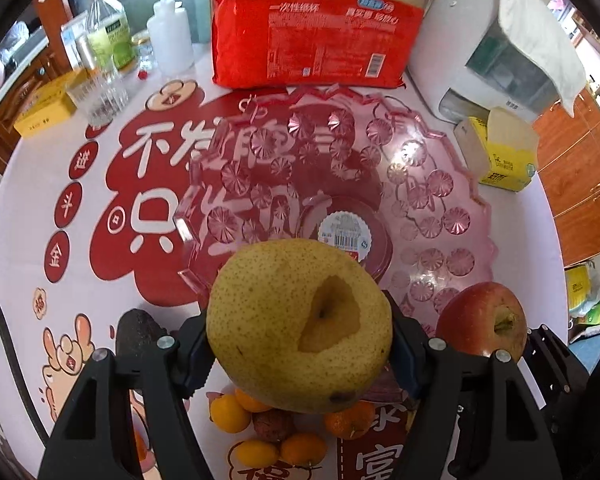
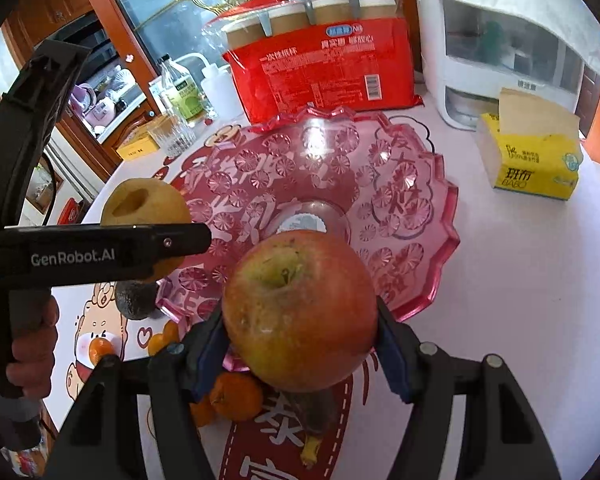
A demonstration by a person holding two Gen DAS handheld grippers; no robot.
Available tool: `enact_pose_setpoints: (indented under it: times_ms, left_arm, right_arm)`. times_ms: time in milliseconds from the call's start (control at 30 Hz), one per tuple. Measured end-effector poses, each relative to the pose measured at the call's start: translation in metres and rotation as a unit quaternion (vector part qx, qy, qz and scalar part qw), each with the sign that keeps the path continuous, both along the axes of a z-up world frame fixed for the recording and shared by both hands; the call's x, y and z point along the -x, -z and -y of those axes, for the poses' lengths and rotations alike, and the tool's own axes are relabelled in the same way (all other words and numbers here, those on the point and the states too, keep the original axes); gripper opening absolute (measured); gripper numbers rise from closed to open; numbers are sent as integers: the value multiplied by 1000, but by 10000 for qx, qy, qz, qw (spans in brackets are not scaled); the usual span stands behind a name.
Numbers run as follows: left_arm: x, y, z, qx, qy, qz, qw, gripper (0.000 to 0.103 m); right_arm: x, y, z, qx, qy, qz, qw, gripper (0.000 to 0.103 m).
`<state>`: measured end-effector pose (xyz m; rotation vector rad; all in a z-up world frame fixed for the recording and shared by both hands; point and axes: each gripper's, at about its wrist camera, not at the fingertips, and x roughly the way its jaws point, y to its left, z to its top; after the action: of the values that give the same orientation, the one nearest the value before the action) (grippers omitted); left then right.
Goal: Organize fruits
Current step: 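Lower the apple and pear into the bowl and open both tools, then move the left tool to the orange on the dragon print and grasp it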
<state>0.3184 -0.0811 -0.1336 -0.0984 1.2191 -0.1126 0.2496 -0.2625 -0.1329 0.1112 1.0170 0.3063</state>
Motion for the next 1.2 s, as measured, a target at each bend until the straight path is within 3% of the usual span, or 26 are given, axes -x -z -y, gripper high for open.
enact_pose_setpoints:
  times_ms: [100,233,500,800,1200]
  left_arm:
    - [-2,4,-5,-1,-123,-120,9999,72]
    - [3,-10,-12,143,-238,180,9995,82]
    - [25,-28,-26,226,-484,283,9982,82]
    - [90,-49,-38,-23,-572,419,9975,82]
    - [184,-54,-84,-206,-1170,493,9917,82]
  right_arm:
    - [-1,4,2,-97,65,-93,9999,68]
    - [0,3,2,-122,92,-104,9998,69]
    - [13,-17,11,-297,178,120,9993,70]
    - [45,-41,33,-538,587,117,9968,70]
    - [105,-41,49,-894,816,-66,9926,70]
